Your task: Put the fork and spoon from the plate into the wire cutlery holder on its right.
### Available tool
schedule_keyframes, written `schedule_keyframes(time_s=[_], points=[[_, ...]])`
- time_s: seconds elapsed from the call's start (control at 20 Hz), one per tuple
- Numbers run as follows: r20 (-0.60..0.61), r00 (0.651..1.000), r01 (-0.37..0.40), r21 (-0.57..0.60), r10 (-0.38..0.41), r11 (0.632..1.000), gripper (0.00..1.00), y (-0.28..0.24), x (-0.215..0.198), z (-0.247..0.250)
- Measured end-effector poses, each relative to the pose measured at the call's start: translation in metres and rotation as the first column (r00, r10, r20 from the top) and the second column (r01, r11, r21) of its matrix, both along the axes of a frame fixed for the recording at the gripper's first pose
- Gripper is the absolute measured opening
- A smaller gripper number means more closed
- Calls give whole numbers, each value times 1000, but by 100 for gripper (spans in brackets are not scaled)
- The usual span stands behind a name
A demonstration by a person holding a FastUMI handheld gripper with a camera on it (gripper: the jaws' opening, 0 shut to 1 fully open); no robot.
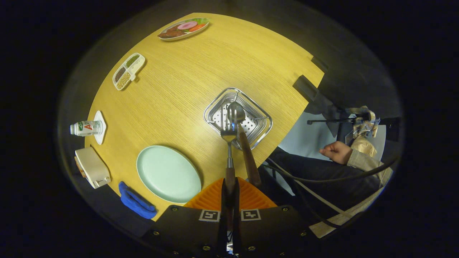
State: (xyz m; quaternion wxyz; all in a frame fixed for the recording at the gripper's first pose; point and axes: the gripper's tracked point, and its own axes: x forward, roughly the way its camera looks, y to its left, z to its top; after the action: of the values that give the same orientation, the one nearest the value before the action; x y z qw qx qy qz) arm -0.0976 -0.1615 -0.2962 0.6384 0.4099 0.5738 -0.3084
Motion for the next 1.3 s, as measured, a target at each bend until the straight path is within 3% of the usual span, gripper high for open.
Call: schedule_keyframes(time_s=[0.35,0.5,0.9,1.15,1.3], points=[[-2,999,-48,-73,48,996,14,-21,10,3],[48,998,-44,-106,49,993,28,-24,16,8],[106,987,-88,-258,119,962,29,-28,23,30],[201,960,-103,-389,194,915,28,-27,38,54],[302,912,-86,-523,278,848,28,-30,56,80]])
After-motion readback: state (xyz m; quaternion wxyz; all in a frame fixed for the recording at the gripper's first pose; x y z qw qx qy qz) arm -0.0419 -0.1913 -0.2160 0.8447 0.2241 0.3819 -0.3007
